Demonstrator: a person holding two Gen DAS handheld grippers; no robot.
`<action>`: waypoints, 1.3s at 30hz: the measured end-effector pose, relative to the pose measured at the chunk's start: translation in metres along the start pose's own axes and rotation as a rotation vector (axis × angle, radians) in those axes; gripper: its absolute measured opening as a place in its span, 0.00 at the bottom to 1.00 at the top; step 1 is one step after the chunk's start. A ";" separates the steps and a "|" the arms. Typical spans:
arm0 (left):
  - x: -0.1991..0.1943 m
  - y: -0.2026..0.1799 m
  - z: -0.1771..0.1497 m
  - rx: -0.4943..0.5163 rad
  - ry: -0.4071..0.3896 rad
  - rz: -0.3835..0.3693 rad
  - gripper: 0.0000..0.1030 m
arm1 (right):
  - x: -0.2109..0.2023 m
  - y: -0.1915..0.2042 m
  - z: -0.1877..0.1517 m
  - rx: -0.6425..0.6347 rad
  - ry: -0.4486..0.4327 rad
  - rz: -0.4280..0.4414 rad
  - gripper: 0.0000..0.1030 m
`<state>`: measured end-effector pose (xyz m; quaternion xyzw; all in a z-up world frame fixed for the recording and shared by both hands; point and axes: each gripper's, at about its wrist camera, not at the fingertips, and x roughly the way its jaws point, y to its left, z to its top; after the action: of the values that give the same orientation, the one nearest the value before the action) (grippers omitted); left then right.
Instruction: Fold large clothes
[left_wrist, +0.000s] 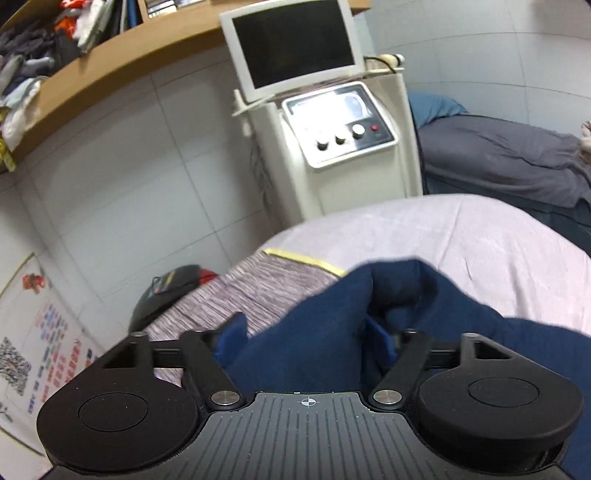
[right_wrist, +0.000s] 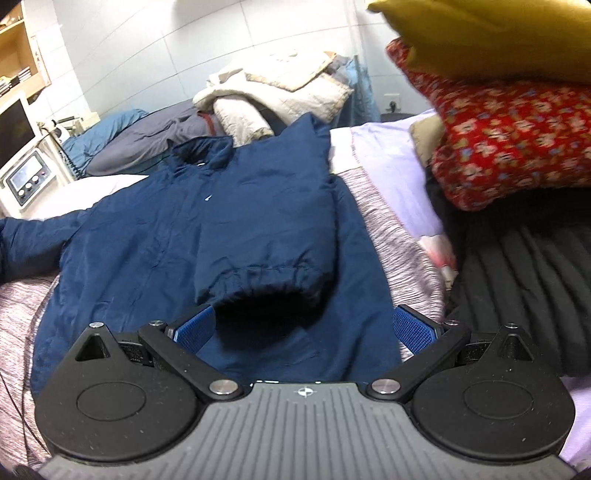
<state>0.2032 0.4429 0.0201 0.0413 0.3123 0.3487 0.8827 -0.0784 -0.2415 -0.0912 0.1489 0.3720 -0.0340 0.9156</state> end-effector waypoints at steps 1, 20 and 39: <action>-0.002 0.001 -0.008 0.008 -0.020 -0.006 1.00 | -0.001 -0.002 0.000 -0.003 -0.001 -0.005 0.99; -0.140 0.029 -0.042 0.064 -0.158 -0.263 1.00 | 0.057 -0.008 0.002 0.289 0.048 0.174 0.99; -0.327 -0.111 -0.242 0.492 -0.164 -0.773 1.00 | 0.005 0.047 0.148 -0.156 -0.192 0.409 0.14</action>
<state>-0.0556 0.1144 -0.0351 0.1575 0.3076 -0.0950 0.9336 0.0325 -0.2404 0.0174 0.1462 0.2469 0.1671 0.9433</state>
